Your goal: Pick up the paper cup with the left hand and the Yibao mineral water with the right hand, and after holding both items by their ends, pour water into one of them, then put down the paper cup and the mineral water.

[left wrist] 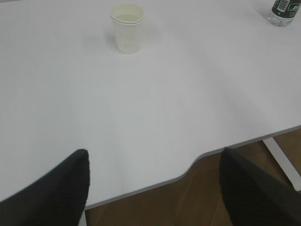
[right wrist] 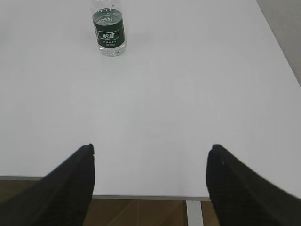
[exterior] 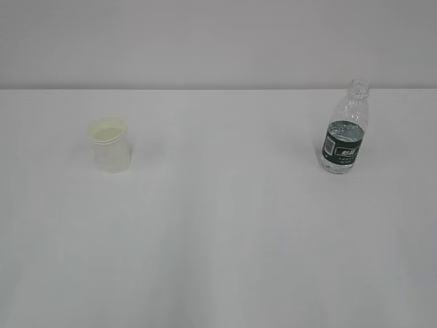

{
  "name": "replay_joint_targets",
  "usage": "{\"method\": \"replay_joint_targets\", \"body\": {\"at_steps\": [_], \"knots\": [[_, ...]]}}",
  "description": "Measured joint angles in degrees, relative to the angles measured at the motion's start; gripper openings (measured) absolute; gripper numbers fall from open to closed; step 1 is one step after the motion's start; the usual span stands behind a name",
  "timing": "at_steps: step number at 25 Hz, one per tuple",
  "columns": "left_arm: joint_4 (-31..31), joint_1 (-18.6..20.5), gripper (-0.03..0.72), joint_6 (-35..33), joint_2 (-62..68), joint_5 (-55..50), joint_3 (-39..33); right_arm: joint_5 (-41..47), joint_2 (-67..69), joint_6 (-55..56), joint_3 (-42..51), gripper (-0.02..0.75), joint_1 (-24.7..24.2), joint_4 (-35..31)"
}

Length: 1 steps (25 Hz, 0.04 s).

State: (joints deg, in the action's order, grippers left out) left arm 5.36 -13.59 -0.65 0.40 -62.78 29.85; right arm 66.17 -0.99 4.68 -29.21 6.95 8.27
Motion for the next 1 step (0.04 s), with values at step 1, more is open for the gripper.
{"method": "replay_joint_targets", "body": {"at_steps": [1], "knots": [[0.0, 0.0, 0.615, 0.0, 0.0, 0.0, 0.0, 0.0, 0.0, 0.0, 0.0, 0.557, 0.0, 0.0]]}}
